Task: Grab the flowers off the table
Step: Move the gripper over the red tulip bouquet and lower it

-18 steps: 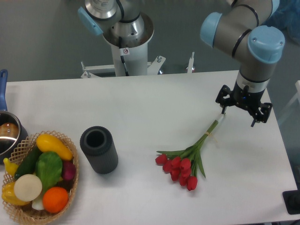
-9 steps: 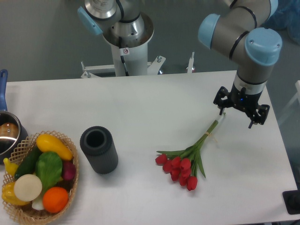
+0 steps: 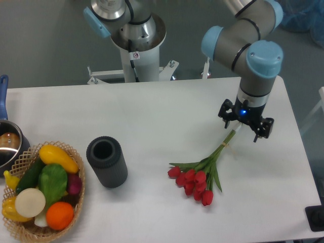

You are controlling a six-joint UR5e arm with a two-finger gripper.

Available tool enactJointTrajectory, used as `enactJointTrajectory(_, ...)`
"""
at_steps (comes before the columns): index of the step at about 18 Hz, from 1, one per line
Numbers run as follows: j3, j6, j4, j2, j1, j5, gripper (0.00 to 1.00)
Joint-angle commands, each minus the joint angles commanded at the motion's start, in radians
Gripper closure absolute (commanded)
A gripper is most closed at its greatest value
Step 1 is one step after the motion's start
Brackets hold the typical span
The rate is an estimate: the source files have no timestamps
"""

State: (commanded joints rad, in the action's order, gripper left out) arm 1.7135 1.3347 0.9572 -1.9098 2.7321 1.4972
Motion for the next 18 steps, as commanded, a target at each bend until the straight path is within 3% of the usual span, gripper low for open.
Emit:
enactJointTrajectory(7, -0.003, -0.002, 0.014, -0.043, -0.063, 0.034, 0.00)
enactJointTrajectory(12, -0.015, -0.038, 0.017, -0.074, -0.121, 0.138, 0.00)
enactJointTrajectory(18, -0.051, -0.066, 0.017, -0.130, -0.170, 0.137, 0.00)
